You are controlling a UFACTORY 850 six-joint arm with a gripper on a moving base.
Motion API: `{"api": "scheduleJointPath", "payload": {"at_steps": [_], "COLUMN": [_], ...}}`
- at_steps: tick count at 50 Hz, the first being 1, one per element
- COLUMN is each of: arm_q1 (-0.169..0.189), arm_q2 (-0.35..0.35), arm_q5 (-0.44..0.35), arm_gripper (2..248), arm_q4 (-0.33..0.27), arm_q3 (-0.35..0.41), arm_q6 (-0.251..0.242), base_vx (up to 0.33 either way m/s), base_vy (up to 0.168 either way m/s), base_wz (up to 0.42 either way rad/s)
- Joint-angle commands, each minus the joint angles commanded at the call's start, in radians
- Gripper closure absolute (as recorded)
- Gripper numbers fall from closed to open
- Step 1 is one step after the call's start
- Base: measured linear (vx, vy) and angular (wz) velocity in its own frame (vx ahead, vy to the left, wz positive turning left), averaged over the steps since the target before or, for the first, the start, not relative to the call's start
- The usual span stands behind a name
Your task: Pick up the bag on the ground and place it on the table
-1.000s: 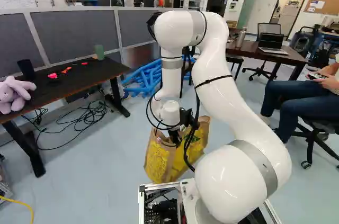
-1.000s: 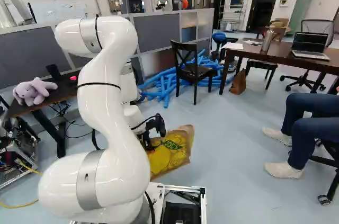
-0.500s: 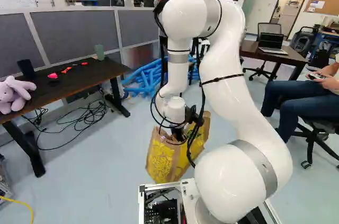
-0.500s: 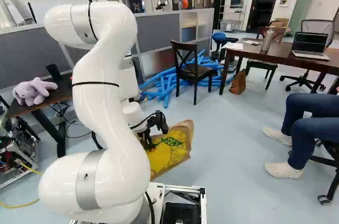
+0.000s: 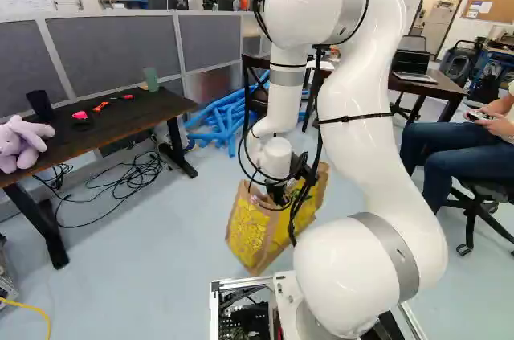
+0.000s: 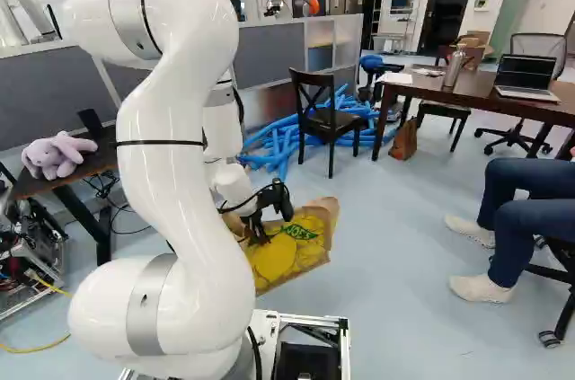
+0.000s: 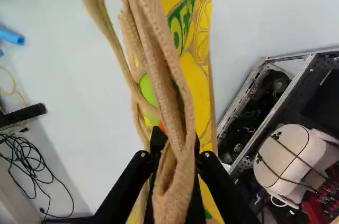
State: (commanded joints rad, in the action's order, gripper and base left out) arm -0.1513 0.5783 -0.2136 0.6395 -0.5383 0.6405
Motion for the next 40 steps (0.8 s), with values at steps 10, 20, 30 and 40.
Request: {"api": "scheduleJointPath", "payload": {"at_steps": [10, 20, 30, 40], "arm_q1": [0.006, 0.011, 0.015, 0.017], "arm_q2": [-0.039, -0.079, -0.119, -0.164], "arm_q5": [0.008, 0.020, 0.042, 0.078], "arm_gripper": [215, 215, 215, 215], "arm_q4": [-0.031, -0.068, -0.105, -0.143], "arm_q3": [0.001, 0.004, 0.011, 0.023], "arm_q6": [0.000, 0.000, 0.000, 0.000], "base_vx": [0.000, 0.000, 0.000, 0.000], "base_vy": [0.000, 0.000, 0.000, 0.000], "base_wz": [0.000, 0.000, 0.000, 0.000]}}
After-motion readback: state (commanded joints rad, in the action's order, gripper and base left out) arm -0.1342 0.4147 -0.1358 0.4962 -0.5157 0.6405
